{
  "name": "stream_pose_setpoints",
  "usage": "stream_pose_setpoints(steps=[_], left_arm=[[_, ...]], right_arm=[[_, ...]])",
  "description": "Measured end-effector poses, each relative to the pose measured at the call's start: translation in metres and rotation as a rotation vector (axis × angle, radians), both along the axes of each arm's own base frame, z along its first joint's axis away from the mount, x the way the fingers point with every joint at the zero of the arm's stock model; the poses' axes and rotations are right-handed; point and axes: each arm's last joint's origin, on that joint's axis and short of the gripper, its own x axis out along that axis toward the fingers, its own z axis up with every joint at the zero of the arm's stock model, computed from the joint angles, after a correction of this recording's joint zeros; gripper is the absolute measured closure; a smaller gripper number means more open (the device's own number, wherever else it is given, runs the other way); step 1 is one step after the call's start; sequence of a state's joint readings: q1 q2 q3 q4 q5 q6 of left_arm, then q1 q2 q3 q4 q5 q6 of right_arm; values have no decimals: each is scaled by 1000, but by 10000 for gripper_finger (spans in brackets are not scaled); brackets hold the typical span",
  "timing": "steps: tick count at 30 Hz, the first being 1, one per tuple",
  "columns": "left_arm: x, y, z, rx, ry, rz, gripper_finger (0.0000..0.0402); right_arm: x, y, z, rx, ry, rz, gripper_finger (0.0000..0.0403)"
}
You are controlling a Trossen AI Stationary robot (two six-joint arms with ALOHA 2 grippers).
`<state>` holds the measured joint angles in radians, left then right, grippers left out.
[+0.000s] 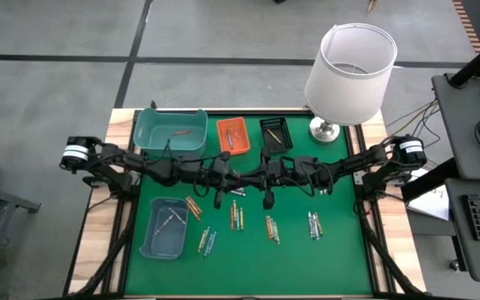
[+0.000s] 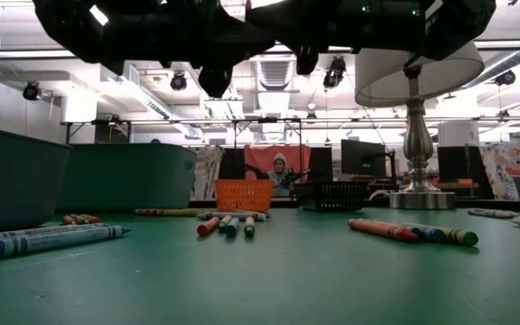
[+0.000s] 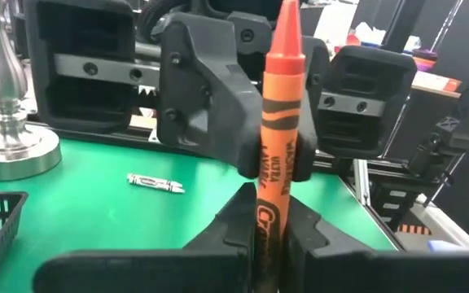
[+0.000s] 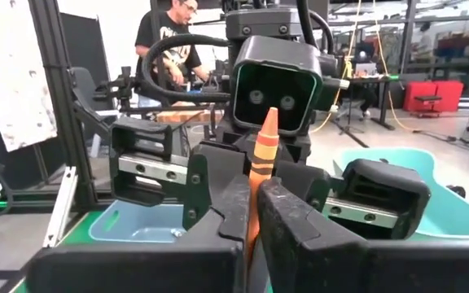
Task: Sort crayons
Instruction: Put the orange crayon into the green bin
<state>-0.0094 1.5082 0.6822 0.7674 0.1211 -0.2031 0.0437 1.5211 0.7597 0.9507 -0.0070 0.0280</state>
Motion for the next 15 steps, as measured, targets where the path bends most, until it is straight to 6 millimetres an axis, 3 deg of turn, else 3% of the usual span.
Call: stream_pose_setpoints(steps=[6,15], left_arm=[[6,2,5,0,62,8,399],[1,23,27,68,360,70,400]], right_arm=[[0,-1,1,-1,1,-18,339],[-17,-8,14,12,130,-209,274]])
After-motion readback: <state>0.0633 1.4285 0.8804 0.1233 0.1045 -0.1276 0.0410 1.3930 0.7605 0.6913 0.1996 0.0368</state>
